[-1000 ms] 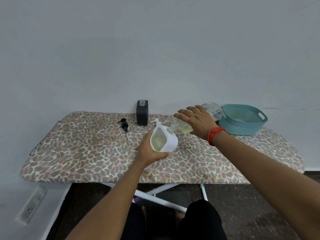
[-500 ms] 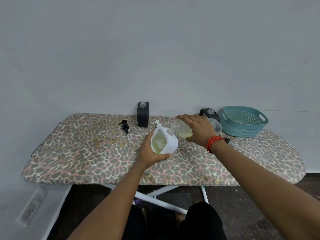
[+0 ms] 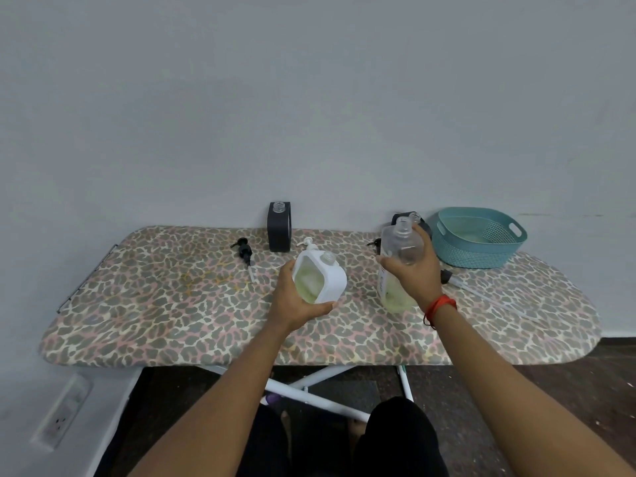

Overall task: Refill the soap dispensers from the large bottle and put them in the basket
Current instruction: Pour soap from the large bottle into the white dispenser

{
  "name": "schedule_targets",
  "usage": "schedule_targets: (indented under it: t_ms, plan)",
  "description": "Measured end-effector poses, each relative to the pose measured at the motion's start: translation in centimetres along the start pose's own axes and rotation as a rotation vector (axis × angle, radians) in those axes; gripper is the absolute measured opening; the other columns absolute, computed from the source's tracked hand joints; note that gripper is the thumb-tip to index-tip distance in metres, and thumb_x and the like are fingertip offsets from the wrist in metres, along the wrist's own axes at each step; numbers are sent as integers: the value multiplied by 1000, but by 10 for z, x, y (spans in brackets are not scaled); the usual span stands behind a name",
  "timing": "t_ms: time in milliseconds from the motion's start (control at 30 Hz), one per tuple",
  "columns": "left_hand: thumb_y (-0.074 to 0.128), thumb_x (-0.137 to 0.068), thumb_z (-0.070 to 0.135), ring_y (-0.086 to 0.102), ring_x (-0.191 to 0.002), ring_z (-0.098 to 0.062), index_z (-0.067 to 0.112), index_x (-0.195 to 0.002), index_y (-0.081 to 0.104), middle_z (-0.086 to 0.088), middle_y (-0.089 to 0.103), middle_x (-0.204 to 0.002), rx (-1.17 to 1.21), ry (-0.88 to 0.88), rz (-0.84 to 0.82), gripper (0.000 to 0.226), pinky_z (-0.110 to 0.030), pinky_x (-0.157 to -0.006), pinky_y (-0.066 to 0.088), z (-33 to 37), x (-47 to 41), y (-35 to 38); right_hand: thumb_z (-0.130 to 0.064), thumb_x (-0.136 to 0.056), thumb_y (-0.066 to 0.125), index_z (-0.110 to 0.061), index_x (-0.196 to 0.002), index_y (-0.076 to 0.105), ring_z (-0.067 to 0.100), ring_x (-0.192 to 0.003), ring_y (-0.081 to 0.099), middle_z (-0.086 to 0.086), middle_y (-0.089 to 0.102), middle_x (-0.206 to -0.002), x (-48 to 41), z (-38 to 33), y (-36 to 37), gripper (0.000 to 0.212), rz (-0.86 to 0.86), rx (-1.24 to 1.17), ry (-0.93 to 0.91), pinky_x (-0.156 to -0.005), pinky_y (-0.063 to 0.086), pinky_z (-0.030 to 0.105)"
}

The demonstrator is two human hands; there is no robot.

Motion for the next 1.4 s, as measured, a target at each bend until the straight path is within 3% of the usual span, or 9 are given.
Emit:
schedule_targets:
  t_ms: [267,400,633,733,867,1000,1133,1267,1400]
  plan:
    - [90,-36,74,44,-129,-32,10,-143,27,-12,43,-139,-196,-180,367,139,-47,-107,44,25,33,15,-20,-79,86,-39,-146,40,6,-125,56,-21,55,-133,22,11,-4,84,67,-22,-3,-104,48,33]
    - [87,-36,79,43,-131,-33,7,-143,28,-14,44,-138,-220,-186,401,141,-49,-112,39,24,34,15,-20,-79,85,-41,-147,37,11,-127,55,-20,54,-132,23,11,-3,86,72,-10,2,-104,48,33]
    - [98,-40,61,49,-124,-21,25,-144,33,3,48,-135,-74,-115,57,128,-44,-98,51,4,12,0,-21,-79,85,-33,-151,37,13,-128,55,-5,54,-143,24,12,-4,88,51,-2,22,-105,48,33]
    - [102,-48,43,54,-124,-12,33,-149,35,13,52,-137,42,-88,-148,123,-29,-92,53,0,8,-16,-25,-78,86,-32,-153,34,15,-128,55,-2,52,-147,23,14,-4,92,39,11,41,-106,48,36]
    - [99,-61,18,57,-115,6,29,-156,34,16,59,-131,124,-105,-178,115,-16,-88,55,-3,15,-23,-22,-78,86,-32,-152,36,15,-126,55,-11,54,-139,26,8,-2,90,24,-4,19,-106,47,36]
    - [93,-71,13,60,-122,-10,20,-154,39,7,60,-135,186,-114,-30,99,-19,-95,54,-5,32,-12,-11,-78,85,-53,-135,37,4,-116,56,-33,49,-124,29,-3,-1,86,19,7,-1,-101,46,26]
    - [91,-74,27,64,-110,-12,25,-144,52,8,64,-126,96,-102,214,81,-25,-83,59,11,58,1,-8,-76,84,-48,-138,38,-27,-106,49,-35,48,-123,34,-9,3,87,9,25,5,-88,41,3]
    - [88,-74,42,66,-99,-14,25,-138,58,4,70,-118,-14,-113,362,72,-38,-75,61,24,67,5,-3,-73,82,-52,-133,39,-29,-105,48,-28,52,-124,35,-15,5,88,-17,44,-17,-80,39,-4]
    - [86,-79,34,69,-92,-17,16,-125,69,-1,74,-108,-12,-130,371,52,-33,-70,59,29,62,3,-7,-75,83,-47,-139,38,-24,-106,51,-32,49,-124,33,-10,-1,88,-5,19,16,-82,41,-2]
Point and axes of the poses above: each hand's wrist, its own x-axis away from the middle knuckle, its own y-axis out of the palm, z = x × y, the point moved 6 cm from there along -x, towards the middle knuckle
